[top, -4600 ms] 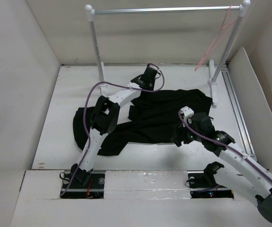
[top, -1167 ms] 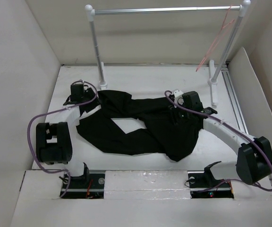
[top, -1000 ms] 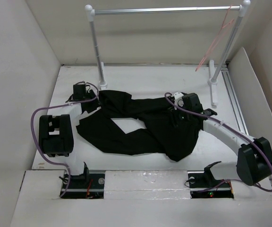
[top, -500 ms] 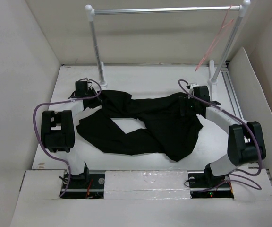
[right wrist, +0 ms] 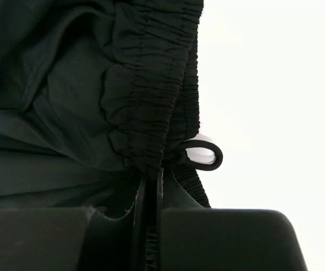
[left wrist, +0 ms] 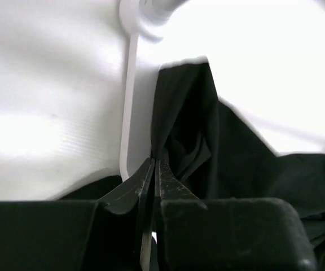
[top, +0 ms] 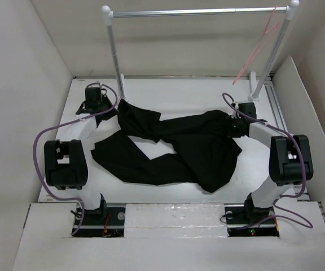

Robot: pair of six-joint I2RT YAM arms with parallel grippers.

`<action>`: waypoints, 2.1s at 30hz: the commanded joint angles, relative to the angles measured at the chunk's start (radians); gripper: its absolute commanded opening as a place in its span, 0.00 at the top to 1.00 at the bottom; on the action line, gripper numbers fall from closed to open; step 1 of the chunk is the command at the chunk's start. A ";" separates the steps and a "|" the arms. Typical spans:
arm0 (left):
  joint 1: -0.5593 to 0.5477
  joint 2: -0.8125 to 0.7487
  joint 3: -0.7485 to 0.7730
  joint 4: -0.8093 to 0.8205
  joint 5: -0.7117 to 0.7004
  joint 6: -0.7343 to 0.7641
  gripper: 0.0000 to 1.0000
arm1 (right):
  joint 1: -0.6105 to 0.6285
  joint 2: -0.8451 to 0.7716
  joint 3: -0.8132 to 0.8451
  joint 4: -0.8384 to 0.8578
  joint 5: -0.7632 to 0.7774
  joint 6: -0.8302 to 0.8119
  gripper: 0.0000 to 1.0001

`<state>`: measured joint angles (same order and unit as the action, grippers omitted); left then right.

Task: Place the trousers on the hanger
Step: Fold the trousers

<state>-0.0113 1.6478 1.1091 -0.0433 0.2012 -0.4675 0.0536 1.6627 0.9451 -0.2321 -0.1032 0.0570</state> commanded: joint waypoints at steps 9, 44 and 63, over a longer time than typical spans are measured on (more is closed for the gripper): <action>-0.010 -0.290 0.437 -0.302 -0.259 0.156 1.00 | -0.149 -0.291 -0.155 -0.038 -0.125 0.015 1.00; 0.463 -0.255 -0.221 -0.167 -0.169 -0.195 0.43 | -0.249 -0.590 -0.215 -0.230 -0.214 -0.137 1.00; 0.464 -0.003 -0.009 -0.127 -0.144 -0.177 1.00 | -0.230 -0.518 -0.170 -0.210 -0.155 -0.117 1.00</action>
<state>0.4675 1.7321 1.0206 -0.1574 0.0479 -0.6552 -0.1844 1.1248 0.7265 -0.5056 -0.2787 -0.0727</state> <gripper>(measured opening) 0.003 0.116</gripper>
